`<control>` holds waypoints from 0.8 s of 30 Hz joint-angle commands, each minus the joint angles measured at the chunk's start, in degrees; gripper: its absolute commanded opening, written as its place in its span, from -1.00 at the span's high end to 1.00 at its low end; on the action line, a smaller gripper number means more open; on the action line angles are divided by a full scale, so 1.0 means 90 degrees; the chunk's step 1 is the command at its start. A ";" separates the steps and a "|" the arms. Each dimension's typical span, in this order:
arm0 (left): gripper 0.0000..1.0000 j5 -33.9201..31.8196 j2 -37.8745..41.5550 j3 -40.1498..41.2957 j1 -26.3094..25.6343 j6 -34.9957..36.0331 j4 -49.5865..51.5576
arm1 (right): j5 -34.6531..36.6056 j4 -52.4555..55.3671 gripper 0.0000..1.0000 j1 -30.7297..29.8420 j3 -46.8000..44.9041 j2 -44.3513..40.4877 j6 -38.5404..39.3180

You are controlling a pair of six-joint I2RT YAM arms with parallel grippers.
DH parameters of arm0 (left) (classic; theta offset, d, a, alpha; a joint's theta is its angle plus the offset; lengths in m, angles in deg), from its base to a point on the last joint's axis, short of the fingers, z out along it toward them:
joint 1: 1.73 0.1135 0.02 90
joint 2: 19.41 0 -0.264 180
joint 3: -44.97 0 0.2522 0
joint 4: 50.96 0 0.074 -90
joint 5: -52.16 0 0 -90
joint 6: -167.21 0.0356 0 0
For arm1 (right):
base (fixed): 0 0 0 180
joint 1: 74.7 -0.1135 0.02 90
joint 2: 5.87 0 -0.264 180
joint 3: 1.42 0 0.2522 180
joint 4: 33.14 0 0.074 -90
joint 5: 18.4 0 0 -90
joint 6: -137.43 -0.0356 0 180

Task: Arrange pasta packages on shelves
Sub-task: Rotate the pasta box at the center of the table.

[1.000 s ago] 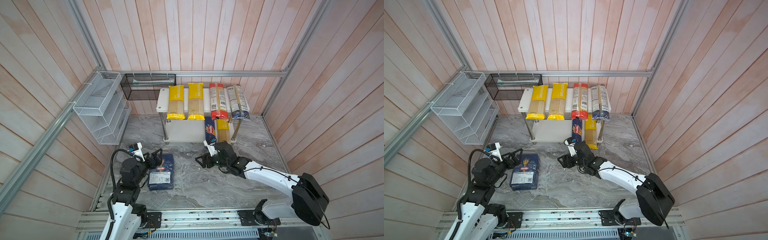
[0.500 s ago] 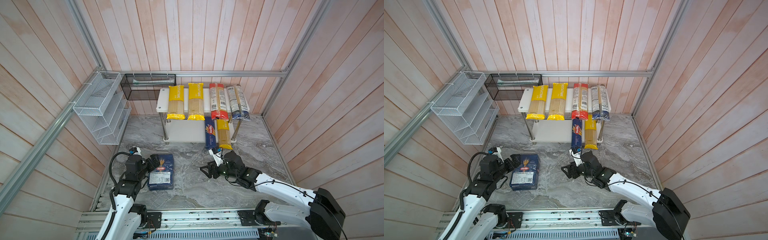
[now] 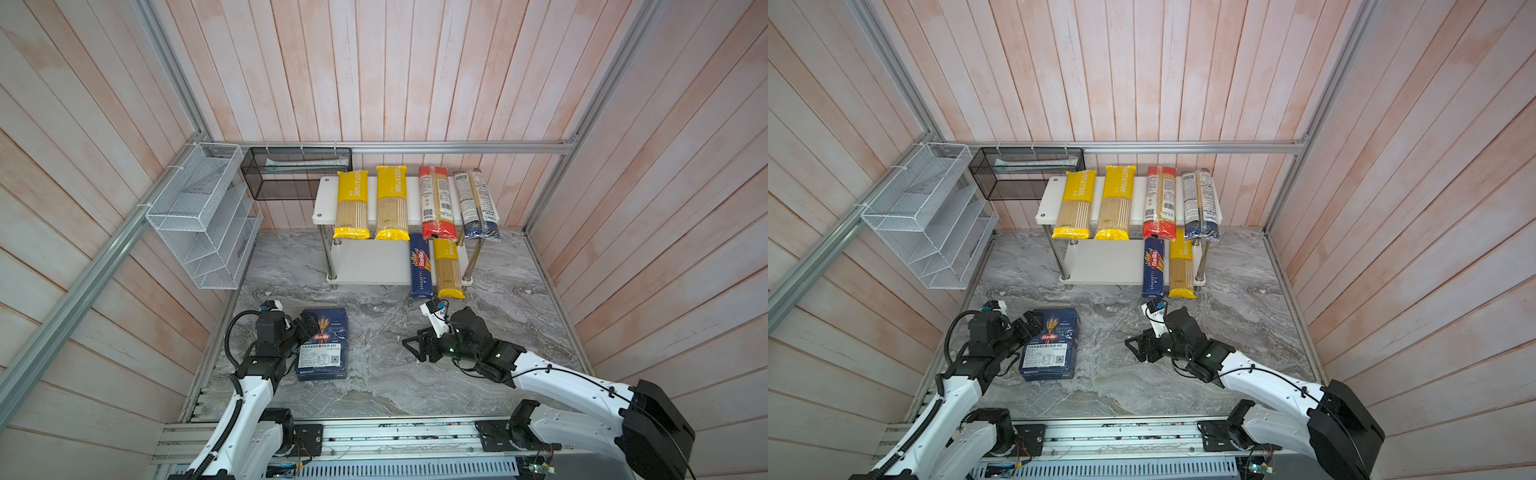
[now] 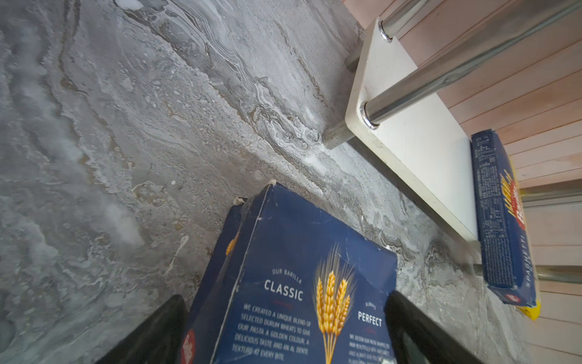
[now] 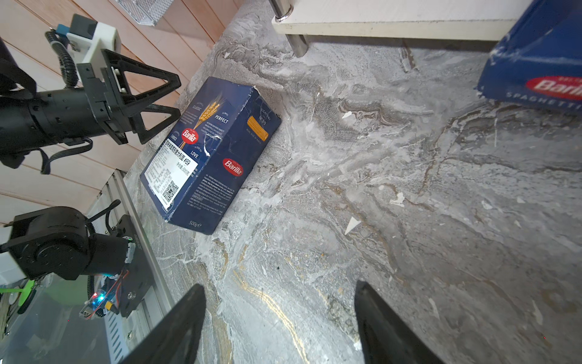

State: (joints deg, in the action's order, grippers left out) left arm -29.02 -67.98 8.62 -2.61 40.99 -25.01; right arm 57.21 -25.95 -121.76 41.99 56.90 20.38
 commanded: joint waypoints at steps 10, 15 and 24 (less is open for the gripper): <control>-1.00 0.0872 -0.0360 -0.0045 0.0023 0.0168 -0.0739 | 0.0378 -0.0296 -0.49 -0.0042 -0.0199 -0.0227 -0.0159; -1.00 0.1028 -0.0536 -0.0155 0.0020 0.0325 -0.0828 | 0.0545 -0.0402 -0.49 -0.0026 -0.0369 -0.0489 -0.0266; -1.00 0.1462 -0.1329 -0.0285 -0.0033 0.0505 -0.1351 | 0.0736 0.0223 -0.55 0.0434 -0.0400 -0.1299 -0.0406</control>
State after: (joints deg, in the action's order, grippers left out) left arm -19.27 -78.39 7.75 -2.29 44.29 -34.61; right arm 63.37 -27.00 -119.47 39.06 46.97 17.32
